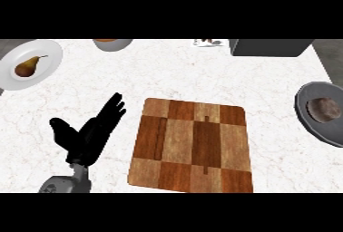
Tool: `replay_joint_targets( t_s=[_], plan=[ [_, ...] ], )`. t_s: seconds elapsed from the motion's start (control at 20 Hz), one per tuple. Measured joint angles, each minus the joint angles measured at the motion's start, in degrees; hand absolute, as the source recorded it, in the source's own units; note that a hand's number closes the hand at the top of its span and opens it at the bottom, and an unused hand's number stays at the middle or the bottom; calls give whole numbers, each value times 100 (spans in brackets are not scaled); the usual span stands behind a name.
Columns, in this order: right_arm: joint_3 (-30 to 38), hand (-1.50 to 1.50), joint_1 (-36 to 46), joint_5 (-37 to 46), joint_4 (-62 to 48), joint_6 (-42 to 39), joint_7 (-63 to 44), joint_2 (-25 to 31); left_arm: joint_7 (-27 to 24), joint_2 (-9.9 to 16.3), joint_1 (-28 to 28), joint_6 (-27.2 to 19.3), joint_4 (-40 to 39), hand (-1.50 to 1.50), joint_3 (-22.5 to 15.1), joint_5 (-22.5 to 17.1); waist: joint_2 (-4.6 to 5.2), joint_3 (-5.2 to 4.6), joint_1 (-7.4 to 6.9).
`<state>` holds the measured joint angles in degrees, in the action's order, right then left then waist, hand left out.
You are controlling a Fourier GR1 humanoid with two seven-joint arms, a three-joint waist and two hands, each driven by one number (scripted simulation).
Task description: Pick the cupcake from the cutting board and place it in the pan
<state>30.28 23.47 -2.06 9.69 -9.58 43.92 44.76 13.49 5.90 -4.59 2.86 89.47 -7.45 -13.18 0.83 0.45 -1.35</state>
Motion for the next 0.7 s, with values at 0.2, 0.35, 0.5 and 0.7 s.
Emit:
replay_joint_targets(
  t_s=[0.2, 0.35, 0.5, 0.7],
  plan=[
    [26, -150, -366, -24, -84, -647, 371, 152, 2, -9, 137, 11, 110, 0, -42, 21, -17, -3, 10],
    [23, -150, -541, -16, -80, -822, 439, 283, 10, -11, 111, 24, 66, 0, -15, 23, -22, -3, 24],
    [1, -150, -725, 5, -57, -927, 491, 349, 118, -13, 148, -7, 204, 0, -14, 16, -33, -6, 31],
    [-52, -150, -910, 48, 16, -962, 586, 322, 30, -20, 83, 28, 43, 0, 59, 19, -38, -8, 59]
  ],
)
